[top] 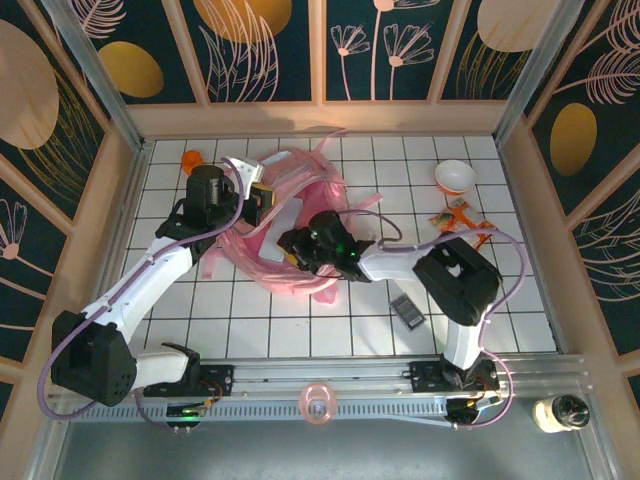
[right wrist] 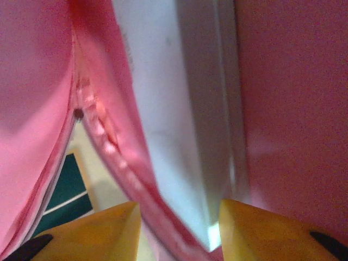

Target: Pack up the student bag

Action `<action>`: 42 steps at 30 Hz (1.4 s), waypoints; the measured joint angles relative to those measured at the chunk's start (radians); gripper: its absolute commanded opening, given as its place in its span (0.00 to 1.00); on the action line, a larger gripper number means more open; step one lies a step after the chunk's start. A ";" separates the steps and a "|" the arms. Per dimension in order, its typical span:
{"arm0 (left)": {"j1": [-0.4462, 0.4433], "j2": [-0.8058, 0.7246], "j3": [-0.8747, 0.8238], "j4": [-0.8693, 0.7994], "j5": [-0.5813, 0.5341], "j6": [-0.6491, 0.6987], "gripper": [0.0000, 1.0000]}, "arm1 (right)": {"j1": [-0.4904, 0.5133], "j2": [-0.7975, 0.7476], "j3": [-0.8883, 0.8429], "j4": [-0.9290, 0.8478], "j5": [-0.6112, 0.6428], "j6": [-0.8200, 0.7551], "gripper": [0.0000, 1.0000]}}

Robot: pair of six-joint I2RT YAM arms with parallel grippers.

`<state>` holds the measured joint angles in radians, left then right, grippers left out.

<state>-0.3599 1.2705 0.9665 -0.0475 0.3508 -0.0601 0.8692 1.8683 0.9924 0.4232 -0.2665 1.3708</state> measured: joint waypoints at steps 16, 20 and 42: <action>0.000 -0.036 -0.011 -0.002 -0.027 -0.002 0.00 | -0.092 0.373 0.411 0.130 -0.051 -0.086 0.44; 0.000 -0.040 -0.018 0.000 -0.047 -0.006 0.00 | -0.104 0.302 0.299 0.173 -0.042 -0.125 0.46; -0.001 -0.045 -0.068 0.044 -0.074 -0.055 0.00 | -0.346 -0.640 -0.064 -0.782 0.167 -0.489 0.61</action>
<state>-0.3611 1.2255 0.8989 -0.0036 0.2764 -0.1146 0.5228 1.2285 0.9283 -0.3584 -0.0994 0.8822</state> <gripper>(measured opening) 0.050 0.596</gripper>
